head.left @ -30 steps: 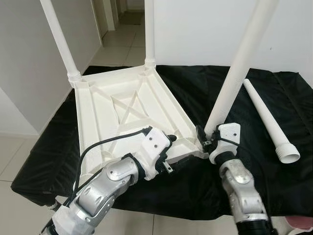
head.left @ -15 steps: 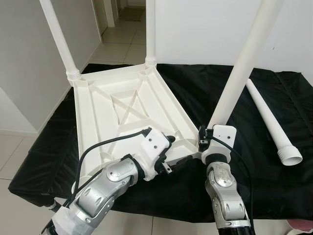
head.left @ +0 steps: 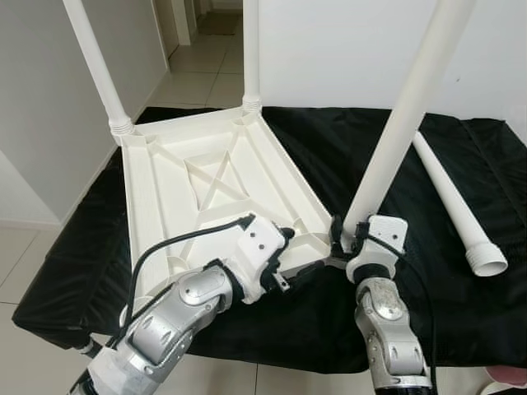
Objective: Building children table
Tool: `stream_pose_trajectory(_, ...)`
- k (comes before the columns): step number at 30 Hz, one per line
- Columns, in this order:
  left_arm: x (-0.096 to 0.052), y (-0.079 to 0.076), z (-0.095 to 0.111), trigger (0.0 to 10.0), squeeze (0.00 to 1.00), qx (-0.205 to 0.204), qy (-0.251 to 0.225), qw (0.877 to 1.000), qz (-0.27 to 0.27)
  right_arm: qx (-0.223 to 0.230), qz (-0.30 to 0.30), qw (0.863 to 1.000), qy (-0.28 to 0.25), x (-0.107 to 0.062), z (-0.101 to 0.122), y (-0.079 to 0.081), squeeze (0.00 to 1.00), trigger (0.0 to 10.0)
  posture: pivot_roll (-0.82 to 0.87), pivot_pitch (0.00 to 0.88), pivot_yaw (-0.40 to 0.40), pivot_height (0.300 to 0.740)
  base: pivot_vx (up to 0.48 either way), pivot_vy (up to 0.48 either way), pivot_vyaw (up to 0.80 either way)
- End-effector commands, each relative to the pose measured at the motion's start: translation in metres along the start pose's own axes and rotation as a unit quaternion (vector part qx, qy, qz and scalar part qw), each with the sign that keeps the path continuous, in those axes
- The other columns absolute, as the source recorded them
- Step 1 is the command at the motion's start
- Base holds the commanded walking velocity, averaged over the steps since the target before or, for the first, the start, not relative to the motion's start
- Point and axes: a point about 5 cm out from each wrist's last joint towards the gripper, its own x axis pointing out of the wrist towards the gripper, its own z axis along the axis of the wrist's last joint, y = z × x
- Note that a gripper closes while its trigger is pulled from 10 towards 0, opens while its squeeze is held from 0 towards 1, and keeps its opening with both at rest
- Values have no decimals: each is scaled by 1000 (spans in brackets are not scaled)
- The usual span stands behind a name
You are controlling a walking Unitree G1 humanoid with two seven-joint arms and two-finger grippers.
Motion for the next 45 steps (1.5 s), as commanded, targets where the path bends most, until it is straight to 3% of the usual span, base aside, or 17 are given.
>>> stream_pose_trajectory(1, 0, -6, -2, 10000, 0, 8, 5, 998, -62, 0, 38, 999, -8, 2, 2, -4, 0, 10000, -83, 36, 54, 740, 0, 0, 0)
stream_pose_trajectory(6, 1, -6, -2, 10000, 0, 10, 5, 998, -65, 1, 80, 997, -1, 5, 1, -8, 0, 10000, -86, 28, 59, 740, 0, 0, 0)
stream_pose_trajectory(8, 1, -4, 1, 10000, 0, 13, 4, 998, -68, 5, 102, 995, 3, 10, 3, -9, 0, 10000, -87, 70, 49, 740, 0, 0, 0)
stream_pose_trajectory(15, 3, -2, 5, 10000, 0, 14, 2, 998, -65, 9, 138, 990, 8, 14, 3, -8, 0, 10000, -93, 99, 31, 740, 0, 0, 0)
stream_pose_trajectory(20, 3, -4, 5, 10000, 0, 13, 3, 998, -69, 3, 208, 978, 3, 19, 7, -6, 0, 10000, -96, 122, 38, 740, 0, 0, 0)
stream_pose_trajectory(26, 4, -5, 6, 10000, 0, 15, 4, 997, -76, -8, 237, 972, 5, 23, 7, -8, 0, 10000, -97, 117, 46, 740, 0, 0, 0)
stream_pose_trajectory(29, 5, -4, 6, 10000, 0, 14, 5, 997, -79, -17, 275, 961, 2, 27, 10, -9, 0, 10000, -95, 108, 55, 740, 0, 0, 0)
stream_pose_trajectory(41, 6, -7, 5, 10000, 0, 17, 8, 996, -86, -26, 321, 947, 1, 36, 13, -11, 0, 10000, -68, 93, 40, 740, 0, 0, 0)
stream_pose_trajectory(42, 5, -7, 5, 10000, 0, 16, 9, 996, -87, -31, 326, 945, 1, 37, 13, -10, 0, 6627, -68, 88, 39, 740, 0, 0, 0)
stream_pose_trajectory(44, 5, -7, 5, 10000, 0, 16, 9, 996, -87, -31, 326, 945, 1, 37, 13, -10, 0, 6627, -68, 88, 39, 740, 0, 0, 0)
stream_pose_trajectory(45, 5, -8, 4, 10000, 0, 17, 10, 996, -88, -36, 333, 942, -1, 38, 13, -10, 0, 902, -68, 86, 38, 740, 0, 0, 0)
